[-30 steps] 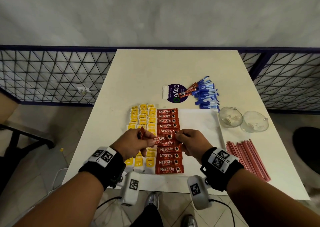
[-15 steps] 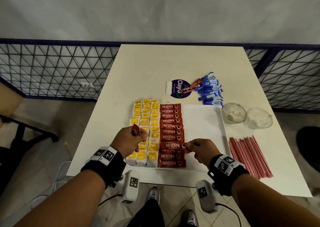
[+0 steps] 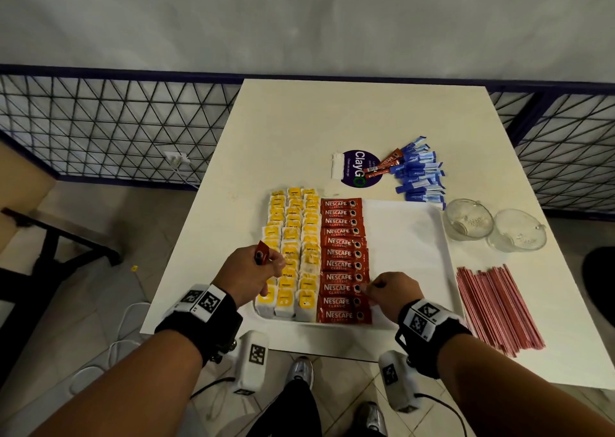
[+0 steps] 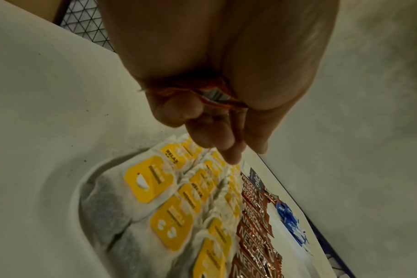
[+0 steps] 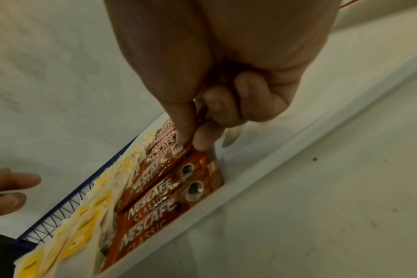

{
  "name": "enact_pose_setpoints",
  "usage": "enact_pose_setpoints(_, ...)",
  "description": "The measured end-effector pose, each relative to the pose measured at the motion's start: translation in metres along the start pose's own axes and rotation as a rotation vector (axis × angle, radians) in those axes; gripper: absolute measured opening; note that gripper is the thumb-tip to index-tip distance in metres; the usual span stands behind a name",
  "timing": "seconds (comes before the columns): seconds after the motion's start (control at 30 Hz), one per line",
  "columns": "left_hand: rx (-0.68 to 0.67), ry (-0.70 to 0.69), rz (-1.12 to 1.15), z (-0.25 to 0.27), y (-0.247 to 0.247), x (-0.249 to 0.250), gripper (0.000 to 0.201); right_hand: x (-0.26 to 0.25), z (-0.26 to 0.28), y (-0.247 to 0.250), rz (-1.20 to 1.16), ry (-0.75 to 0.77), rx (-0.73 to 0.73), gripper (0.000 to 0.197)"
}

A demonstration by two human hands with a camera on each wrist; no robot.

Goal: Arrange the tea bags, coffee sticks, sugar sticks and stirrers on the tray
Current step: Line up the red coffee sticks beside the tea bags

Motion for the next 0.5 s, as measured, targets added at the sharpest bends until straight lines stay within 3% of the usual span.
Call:
enact_pose_setpoints(0.33,-0.035,-0.010,-0.014,-0.004,-0.001,0.000,0.008,-0.001,-0.004,0.000,0.132,-0.064,-0.030,0.034)
enact_pose_setpoints(0.5,-0.139,0.004,-0.062,-0.007,-0.009,0.004,0.017,-0.013,0.005,0.015,0.142,-0.003,0.041,0.048)
Point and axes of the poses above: each hand's wrist, its own z-axis away from the middle knuckle, its own y-axis out of the back of the hand, x = y × z, the point moved 5 cm from there along -z, towards the middle knuckle, and after that the axes turned 12 degrees about -x, right-handed, at the moved point
